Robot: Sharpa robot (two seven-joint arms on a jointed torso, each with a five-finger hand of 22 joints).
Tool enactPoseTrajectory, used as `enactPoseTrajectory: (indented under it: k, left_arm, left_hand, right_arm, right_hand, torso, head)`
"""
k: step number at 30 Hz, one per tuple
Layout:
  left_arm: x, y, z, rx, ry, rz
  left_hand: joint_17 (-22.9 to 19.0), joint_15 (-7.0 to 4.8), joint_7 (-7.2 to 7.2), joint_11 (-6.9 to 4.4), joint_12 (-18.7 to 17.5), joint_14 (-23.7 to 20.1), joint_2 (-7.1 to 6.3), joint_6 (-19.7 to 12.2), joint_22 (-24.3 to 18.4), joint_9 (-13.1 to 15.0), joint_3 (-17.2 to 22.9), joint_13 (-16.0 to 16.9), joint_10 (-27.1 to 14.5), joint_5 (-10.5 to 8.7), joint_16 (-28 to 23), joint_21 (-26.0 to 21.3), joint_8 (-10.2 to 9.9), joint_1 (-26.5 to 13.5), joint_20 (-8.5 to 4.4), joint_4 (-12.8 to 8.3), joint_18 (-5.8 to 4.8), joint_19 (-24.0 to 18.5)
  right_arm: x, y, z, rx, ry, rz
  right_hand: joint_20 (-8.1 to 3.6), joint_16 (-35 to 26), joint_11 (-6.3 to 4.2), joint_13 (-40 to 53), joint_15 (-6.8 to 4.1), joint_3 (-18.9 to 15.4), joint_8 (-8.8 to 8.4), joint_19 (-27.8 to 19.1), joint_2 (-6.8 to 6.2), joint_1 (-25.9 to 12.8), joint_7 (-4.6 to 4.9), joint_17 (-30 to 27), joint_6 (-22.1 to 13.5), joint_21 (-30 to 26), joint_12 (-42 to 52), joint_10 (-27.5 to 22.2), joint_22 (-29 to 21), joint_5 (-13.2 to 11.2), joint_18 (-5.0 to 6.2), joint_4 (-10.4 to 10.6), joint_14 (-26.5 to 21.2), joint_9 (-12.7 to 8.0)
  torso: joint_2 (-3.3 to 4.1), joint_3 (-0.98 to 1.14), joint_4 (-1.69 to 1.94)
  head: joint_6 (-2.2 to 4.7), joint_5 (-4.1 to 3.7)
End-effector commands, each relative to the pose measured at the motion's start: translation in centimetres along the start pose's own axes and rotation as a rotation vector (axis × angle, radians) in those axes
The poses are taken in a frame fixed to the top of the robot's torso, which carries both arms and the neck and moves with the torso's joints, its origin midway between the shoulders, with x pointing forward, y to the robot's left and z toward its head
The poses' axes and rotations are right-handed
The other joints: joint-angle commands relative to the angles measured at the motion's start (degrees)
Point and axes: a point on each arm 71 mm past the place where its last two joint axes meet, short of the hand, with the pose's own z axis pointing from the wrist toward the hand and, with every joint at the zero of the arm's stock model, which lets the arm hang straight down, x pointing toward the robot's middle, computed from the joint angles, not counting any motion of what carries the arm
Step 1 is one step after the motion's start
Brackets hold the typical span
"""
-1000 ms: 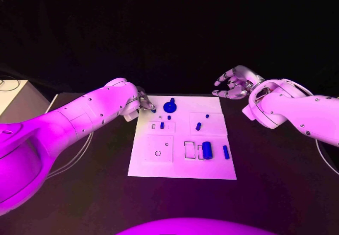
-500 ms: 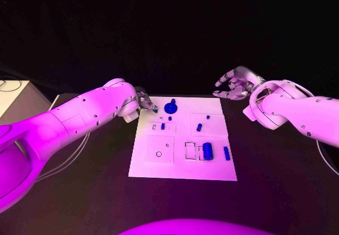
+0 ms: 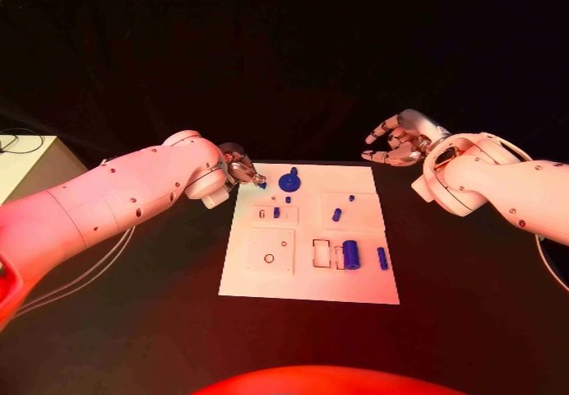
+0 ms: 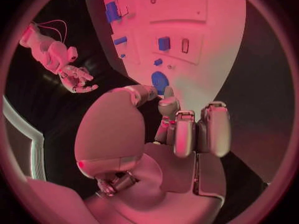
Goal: Assemble the parts on the task board
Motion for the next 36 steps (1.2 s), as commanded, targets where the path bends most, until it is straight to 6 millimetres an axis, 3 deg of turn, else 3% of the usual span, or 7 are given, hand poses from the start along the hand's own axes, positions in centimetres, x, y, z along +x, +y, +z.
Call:
enactPoseTrajectory:
  k: [1, 14, 17, 26, 29, 34, 36]
  left_arm:
    - [0.1, 0.0, -0.4, 0.001, -0.053, -0.007]
    - [2.7, 1.1, -0.9, 0.005, -0.091, 0.05]
    - [3.3, 1.4, -0.9, 0.0, -0.085, 0.058]
    - [4.9, 2.1, -0.7, -0.014, -0.05, 0.076]
    - [5.1, 2.2, -0.7, -0.018, -0.035, 0.09]
    - [5.5, 2.1, -0.7, -0.024, -0.016, 0.117]
    - [5.6, 2.1, -0.7, -0.023, -0.017, 0.126]
  left_hand:
    - [15.1, -0.39, -0.31, -0.16, 0.33, 5.98, -0.12, 0.68, 1.27, 6.06, 11.67, 0.11, 0.49, 0.5, 0.25, 0.31, -0.22, -0.76, -0.01, -12.06, -0.31, 0.42]
    - [15.1, -0.48, -0.41, -0.26, 0.53, 5.98, -0.28, 1.03, 1.5, 6.05, 11.79, 0.48, 0.88, 1.23, 0.25, 0.42, -0.3, -1.02, -0.11, -12.31, -0.35, 0.57]
    - [15.1, -0.5, -0.43, -0.28, 0.58, 5.98, -0.31, 1.1, 1.56, 6.05, 11.82, 0.56, 0.97, 1.35, 0.25, 0.45, -0.31, -1.07, -0.13, -12.36, -0.37, 0.61]
    - [15.1, -0.52, -0.45, -0.3, 0.58, 5.98, -0.32, 1.15, 1.58, 6.05, 11.84, 0.57, 1.0, 1.44, 0.25, 0.46, -0.32, -1.1, -0.15, -12.38, -0.37, 0.63]
    - [15.1, -0.52, -0.45, -0.3, 0.58, 5.98, -0.32, 1.15, 1.58, 6.05, 11.84, 0.57, 1.0, 1.44, 0.25, 0.46, -0.32, -1.1, -0.15, -12.38, -0.37, 0.63]
    - [15.1, -0.54, -0.47, -0.32, 0.58, 5.98, -0.34, 1.2, 1.59, 6.05, 11.87, 0.58, 1.05, 1.56, 0.25, 0.47, -0.34, -1.15, -0.17, -12.43, -0.37, 0.64]
    - [15.1, -0.54, -0.47, -0.32, 0.58, 5.98, -0.34, 1.2, 1.59, 6.05, 11.87, 0.58, 1.05, 1.56, 0.25, 0.47, -0.34, -1.15, -0.17, -12.43, -0.37, 0.64]
  right_arm:
    - [0.0, -0.1, 0.0, -0.004, -0.001, -0.003]
    - [-0.1, -0.4, 0.0, -0.011, -0.021, 0.009]
    - [-0.2, -0.3, 0.0, -0.026, -0.044, 0.029]
    - [-0.8, -0.3, 0.2, -0.066, -0.113, 0.104]
    - [-0.8, -0.3, 0.2, -0.071, -0.12, 0.118]
    - [-0.8, -0.2, 0.4, -0.087, -0.129, 0.14]
    - [-0.8, -0.2, 0.4, -0.096, -0.132, 0.15]
  right_hand:
    - [-0.37, 0.25, -0.01, 9.59, -0.09, 0.3, 0.37, 3.74, -0.05, -0.74, -0.06, 15.1, -0.22, -0.33, -0.19, -0.02, 10.25, 0.36, 0.27, -0.03, 5.97, 0.06]
    - [-0.37, 0.25, -0.01, 9.27, -0.09, 0.33, 0.39, 3.48, -0.04, -0.85, -0.07, 15.1, -0.22, -0.99, -0.56, -0.38, 9.7, 0.38, 0.45, -0.01, 5.97, 0.07]
    - [-0.56, -2.82, -0.15, 5.07, -0.34, 1.2, 0.52, 0.51, -0.38, -0.93, -0.23, 9.64, -0.56, -8.23, -5.43, -4.84, 3.86, 0.49, 2.21, -0.14, 4.35, 0.23]
    - [-1.08, -32.68, -0.44, -25.2, -0.64, 5.92, 1.89, -12.73, -1.83, -0.73, -0.32, -20.87, -1.95, -53.85, -38.82, -26.3, -31.66, 0.42, 9.3, -0.09, -7.13, 1.35]
    - [-0.56, -46.02, -0.08, -29.07, -0.23, 7.02, 2.35, -13.14, -2.4, -0.67, 0.15, -30.15, -2.82, -59.2, -42.54, -27.07, -36.04, 0.35, 9.25, -0.23, -10.83, 1.69]
    - [0.81, -59.58, 0.29, -43.05, 1.06, 10.4, 3.09, -14.99, -3.4, -0.96, 0.61, -33.71, -2.61, -68.96, -55.89, -25.23, -44.57, 0.32, 9.1, -0.46, -14.03, 2.15]
    - [1.5, -64.69, 1.47, -49.1, 1.63, 11.76, 2.63, -15.97, -3.37, -1.22, 0.88, -35.63, -2.13, -72.46, -61.36, -23.99, -47.92, 0.5, 9.12, -0.57, -15.44, 1.97]
  torso:
    - [-0.33, -0.07, 0.21]
    - [-0.74, -0.18, 0.49]
    - [-0.69, -0.16, 0.45]
    - [-0.55, -0.13, 0.48]
    - [-0.6, -0.07, 0.51]
    - [-0.58, -0.07, 0.52]
    - [-0.59, -0.08, 0.51]
  head:
    - [-0.18, 0.12]
    - [-0.62, 0.26]
    - [-0.66, 0.29]
    - [-0.83, 0.21]
    - [-0.98, 0.3]
    - [-1.17, 0.35]
    - [-1.21, 0.37]
